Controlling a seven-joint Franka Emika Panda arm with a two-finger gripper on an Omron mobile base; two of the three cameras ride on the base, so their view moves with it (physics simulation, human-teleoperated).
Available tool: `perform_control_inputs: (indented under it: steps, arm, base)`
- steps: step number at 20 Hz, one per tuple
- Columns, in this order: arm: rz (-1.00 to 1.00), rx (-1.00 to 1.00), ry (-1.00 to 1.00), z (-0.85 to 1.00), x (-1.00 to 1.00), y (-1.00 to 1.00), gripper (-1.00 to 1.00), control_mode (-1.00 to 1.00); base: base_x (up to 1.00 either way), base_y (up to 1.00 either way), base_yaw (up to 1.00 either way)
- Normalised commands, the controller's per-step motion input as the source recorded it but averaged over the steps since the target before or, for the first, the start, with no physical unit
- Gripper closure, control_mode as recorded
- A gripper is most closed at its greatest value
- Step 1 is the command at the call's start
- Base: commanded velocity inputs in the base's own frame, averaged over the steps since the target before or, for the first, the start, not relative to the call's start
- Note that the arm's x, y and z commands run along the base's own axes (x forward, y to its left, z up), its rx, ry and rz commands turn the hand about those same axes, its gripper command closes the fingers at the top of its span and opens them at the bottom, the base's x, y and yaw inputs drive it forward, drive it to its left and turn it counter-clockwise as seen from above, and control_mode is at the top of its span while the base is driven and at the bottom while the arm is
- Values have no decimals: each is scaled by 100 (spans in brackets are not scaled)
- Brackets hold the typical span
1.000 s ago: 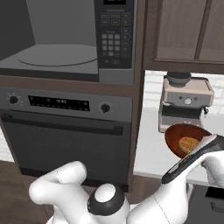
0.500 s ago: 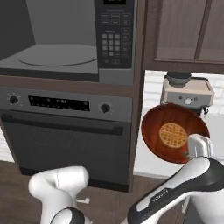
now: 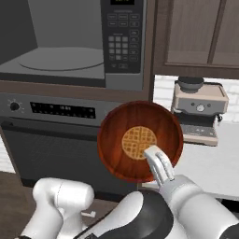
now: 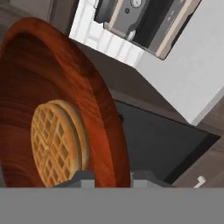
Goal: Open the microwave, place the bowl with waffle inside the microwave, then close the microwave door and turn it on.
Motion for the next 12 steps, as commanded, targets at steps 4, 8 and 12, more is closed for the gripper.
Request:
perform_control_inputs:
  steps: [4,8,12]
  arm:
    - [11,-19,-6,57,-56,100,100,-100]
    - [9,-19,-4,48,-39,100,100,-100]
    - [7,-17,0,46,-27,100,100,-100]
  base:
    - [0,0,0]
    - [0,0,0]
    - [0,0,0]
